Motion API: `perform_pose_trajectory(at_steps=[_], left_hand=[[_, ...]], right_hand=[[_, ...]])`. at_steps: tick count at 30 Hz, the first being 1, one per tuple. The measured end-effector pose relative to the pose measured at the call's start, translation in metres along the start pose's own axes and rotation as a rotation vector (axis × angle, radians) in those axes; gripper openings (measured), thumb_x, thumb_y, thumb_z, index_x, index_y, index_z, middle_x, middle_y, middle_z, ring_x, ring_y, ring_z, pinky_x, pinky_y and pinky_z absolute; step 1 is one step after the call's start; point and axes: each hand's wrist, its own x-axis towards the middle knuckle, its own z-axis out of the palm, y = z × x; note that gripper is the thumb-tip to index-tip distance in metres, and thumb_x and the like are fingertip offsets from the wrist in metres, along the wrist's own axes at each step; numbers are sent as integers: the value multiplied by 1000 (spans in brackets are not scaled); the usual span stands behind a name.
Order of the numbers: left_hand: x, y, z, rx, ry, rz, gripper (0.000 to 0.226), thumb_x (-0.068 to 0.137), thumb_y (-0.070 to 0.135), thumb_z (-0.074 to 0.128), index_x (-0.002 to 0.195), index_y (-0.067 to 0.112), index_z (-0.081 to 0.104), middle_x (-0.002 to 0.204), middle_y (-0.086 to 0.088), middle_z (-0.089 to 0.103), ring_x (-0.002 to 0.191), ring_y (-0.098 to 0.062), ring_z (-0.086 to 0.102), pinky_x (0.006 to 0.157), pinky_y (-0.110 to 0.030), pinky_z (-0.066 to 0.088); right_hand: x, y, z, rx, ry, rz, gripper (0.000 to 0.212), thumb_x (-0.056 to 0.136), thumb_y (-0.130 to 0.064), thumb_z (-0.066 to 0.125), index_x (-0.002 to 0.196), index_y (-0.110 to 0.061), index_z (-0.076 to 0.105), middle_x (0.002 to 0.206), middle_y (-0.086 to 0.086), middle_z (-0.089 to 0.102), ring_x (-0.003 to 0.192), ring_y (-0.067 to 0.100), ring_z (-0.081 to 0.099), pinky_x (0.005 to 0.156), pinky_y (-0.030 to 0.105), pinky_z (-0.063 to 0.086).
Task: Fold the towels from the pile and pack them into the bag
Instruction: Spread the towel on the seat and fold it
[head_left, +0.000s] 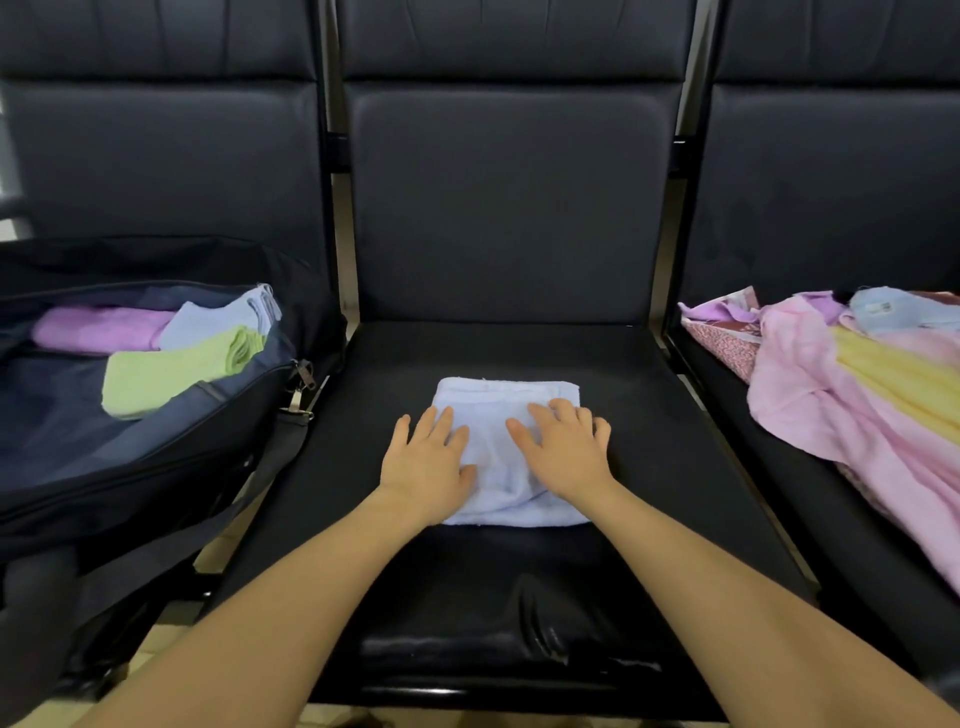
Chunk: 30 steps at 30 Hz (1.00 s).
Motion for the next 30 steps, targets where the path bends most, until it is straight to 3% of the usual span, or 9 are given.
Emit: perform_pose_trajectory(at_steps=[4,8,12,14,18,22,26,28,30], left_hand=[[-21,-10,1,-15,-15,89,57,102,45,22,153,23,13,161,-2,0,148,-19,-2,117,-43,-1],[-30,-13,-2,-24,-11,89,55,102,44,23,152,22,16,161,-2,5,147,-20,2,117,-43,1],[-29,-9,-4,-29,31,213,51,103,41,24,151,24,21,161,0,5,147,-17,3,117,-39,5],[-29,-7,-1,-71,-11,283,50,103,42,22,151,28,19,161,3,4,147,-16,3,116,-37,6],[-30,-8,2,-112,-176,297,53,103,47,16,152,31,8,161,6,-2,148,-16,-5,118,-38,1],[-31,-13,1,-1,-81,358,51,103,46,17,150,30,23,158,2,18,145,-19,13,115,-37,13],[-29,-17,5,73,191,425,43,102,44,23,117,22,56,120,3,55,115,-19,48,91,-32,32],[-27,-18,8,36,226,440,43,100,49,25,118,24,56,116,4,56,111,-19,50,89,-31,33],[-26,-19,12,15,227,442,48,98,55,25,126,26,52,120,5,56,111,-18,50,90,-30,34]], right_hand=[[-16,-14,1,-197,98,-75,57,91,-64,36,131,-24,46,116,0,48,105,21,44,91,36,27],[-26,-14,-3,-280,86,-61,34,92,-26,44,126,-20,45,94,-2,48,81,20,48,81,32,25],[-38,7,-11,-249,146,-91,53,88,-9,46,138,-26,41,125,-1,45,107,20,45,87,30,25],[-46,17,-16,-164,118,-213,48,94,-17,47,140,-31,43,139,-6,42,119,16,42,94,28,19],[-55,29,-23,-167,-81,-412,38,98,-47,41,124,-29,62,127,-11,61,110,8,55,98,22,22],[-55,36,-22,-347,-130,-515,43,97,-53,41,129,-31,57,129,-14,59,119,8,52,104,24,15],[-48,32,-10,-539,151,-700,25,85,-40,52,76,-24,68,74,-7,64,75,18,63,82,33,26],[-45,30,-8,-534,232,-729,18,82,-34,61,67,-23,63,63,-7,58,63,17,58,76,32,27],[-44,29,-10,-471,269,-689,24,86,-32,48,68,-22,59,57,-6,54,53,17,54,75,32,27]])
